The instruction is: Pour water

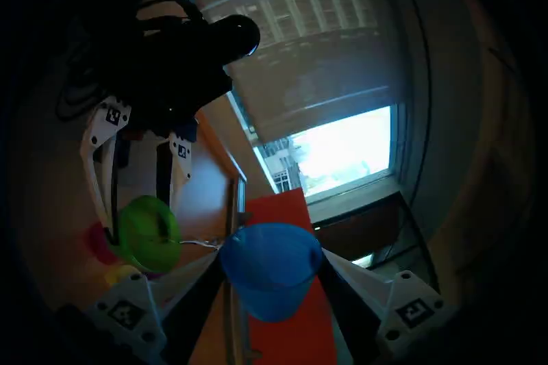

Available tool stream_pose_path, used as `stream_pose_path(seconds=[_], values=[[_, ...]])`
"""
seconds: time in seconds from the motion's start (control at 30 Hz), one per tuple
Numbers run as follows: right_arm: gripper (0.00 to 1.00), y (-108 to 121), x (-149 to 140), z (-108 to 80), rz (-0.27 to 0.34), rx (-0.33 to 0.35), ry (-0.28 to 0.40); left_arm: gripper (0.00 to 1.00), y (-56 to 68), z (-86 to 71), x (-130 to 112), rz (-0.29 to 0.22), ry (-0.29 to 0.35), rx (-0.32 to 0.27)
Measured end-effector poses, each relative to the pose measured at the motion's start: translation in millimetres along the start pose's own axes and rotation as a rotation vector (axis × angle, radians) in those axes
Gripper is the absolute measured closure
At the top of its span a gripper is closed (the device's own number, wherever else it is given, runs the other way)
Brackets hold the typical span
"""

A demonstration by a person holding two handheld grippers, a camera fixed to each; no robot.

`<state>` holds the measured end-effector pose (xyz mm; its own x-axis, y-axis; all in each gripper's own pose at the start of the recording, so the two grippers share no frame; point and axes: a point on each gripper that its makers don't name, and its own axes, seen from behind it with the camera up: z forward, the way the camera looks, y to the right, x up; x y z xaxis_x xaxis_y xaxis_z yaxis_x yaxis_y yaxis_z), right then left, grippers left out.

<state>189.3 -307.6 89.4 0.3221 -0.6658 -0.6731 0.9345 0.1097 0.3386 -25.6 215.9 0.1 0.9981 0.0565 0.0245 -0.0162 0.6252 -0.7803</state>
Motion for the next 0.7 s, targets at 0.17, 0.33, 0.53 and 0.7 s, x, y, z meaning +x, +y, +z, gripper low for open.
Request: stream_pose_path(seconds=[0.17, 0.33, 0.53, 0.7], values=[[0.09, 2.1, 1.9, -0.1, -0.016, -0.006, 0.003, 0.15, 0.5, -0.1, 2.0, 0.000, 0.003, -0.001], [0.09, 4.0, 3.7, -0.4, -0.042, -0.014, 0.001, 0.15, 1.4, -0.2, 2.4, 0.001, 0.004, -0.001], [0.09, 5.6, 5.1, -0.1, -0.064, -0.022, 0.004, 0.15, 2.5, 0.7, 2.8, 0.005, 0.003, -0.003], [0.09, 7.4, 4.6, -0.2, -0.082, -0.028, 0.004, 0.15, 2.9, 2.1, 3.1, 0.008, 0.002, -0.002]])
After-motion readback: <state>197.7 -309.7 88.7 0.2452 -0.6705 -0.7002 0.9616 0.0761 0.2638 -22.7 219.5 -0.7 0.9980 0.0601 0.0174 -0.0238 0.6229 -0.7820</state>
